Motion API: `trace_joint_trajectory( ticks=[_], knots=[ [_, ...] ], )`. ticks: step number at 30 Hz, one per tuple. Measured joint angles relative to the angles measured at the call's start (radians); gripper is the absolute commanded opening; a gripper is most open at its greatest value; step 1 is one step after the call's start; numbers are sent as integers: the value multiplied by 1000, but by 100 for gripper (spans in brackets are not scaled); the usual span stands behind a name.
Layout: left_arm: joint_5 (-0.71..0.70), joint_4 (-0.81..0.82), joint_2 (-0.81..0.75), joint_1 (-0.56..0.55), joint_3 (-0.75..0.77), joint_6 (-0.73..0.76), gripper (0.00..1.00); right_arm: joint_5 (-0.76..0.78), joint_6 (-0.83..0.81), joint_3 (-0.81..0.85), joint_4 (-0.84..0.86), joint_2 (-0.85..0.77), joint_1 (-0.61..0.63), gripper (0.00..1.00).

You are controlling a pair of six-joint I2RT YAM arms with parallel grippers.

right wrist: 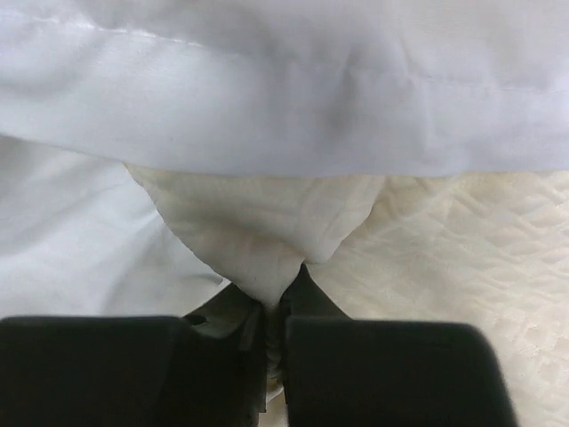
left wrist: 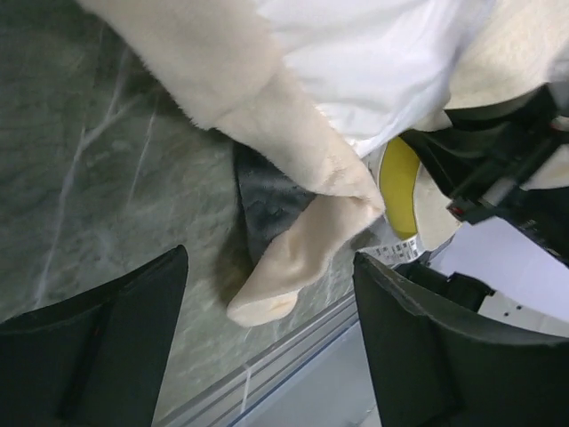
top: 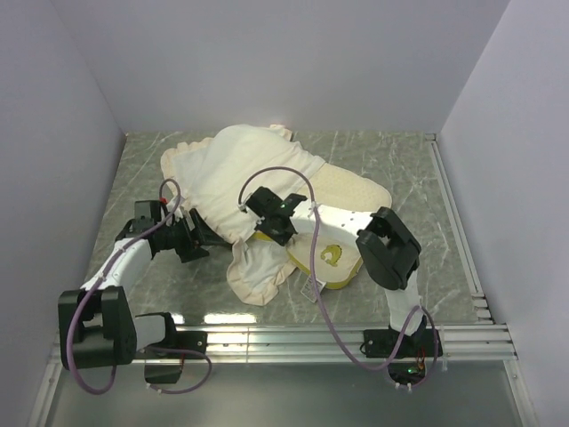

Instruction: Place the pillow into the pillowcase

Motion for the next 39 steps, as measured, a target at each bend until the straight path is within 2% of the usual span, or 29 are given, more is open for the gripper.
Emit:
trace_joint_trajectory(
  ticks=[6, 9, 10, 12, 13, 15, 20, 25, 31, 36, 38, 39],
  knots=[
    [4, 220, 81, -46, -50, -135, 77, -89, 9, 11, -4, -22, -27, 0],
    [2, 339, 123, -80, -53, -194, 67, -122, 10, 23, -14, -23, -30, 0],
    [0, 386, 142, -102, -53, -213, 53, -134, 11, 27, -16, -23, -30, 0],
    [0, 453, 179, -142, -53, -243, 32, -160, 17, 39, -19, -23, -31, 0],
    [3, 481, 200, -162, -53, -257, 15, -178, 26, 47, -22, -23, -32, 0],
    [15, 524, 238, -201, -54, -282, 1, -214, 47, 75, -38, -22, -40, 0],
    [69, 573, 246, -286, -57, -323, 0, -356, 172, 254, -114, -2, -105, 0],
    [146, 541, 166, -343, -35, -303, 0, -461, 322, 384, -120, 3, -211, 0],
    [257, 396, 137, -360, 64, -178, 0, -489, 463, 429, -99, 31, -280, 0],
    [303, 185, 130, -368, 104, -6, 1, -546, 580, 406, -24, 103, -276, 0],
    [303, 82, 122, -368, 127, 91, 19, -577, 633, 356, 39, 129, -261, 0],
    [300, 27, 116, -368, 143, 137, 41, -594, 659, 327, 72, 143, -254, 0]
  ],
)
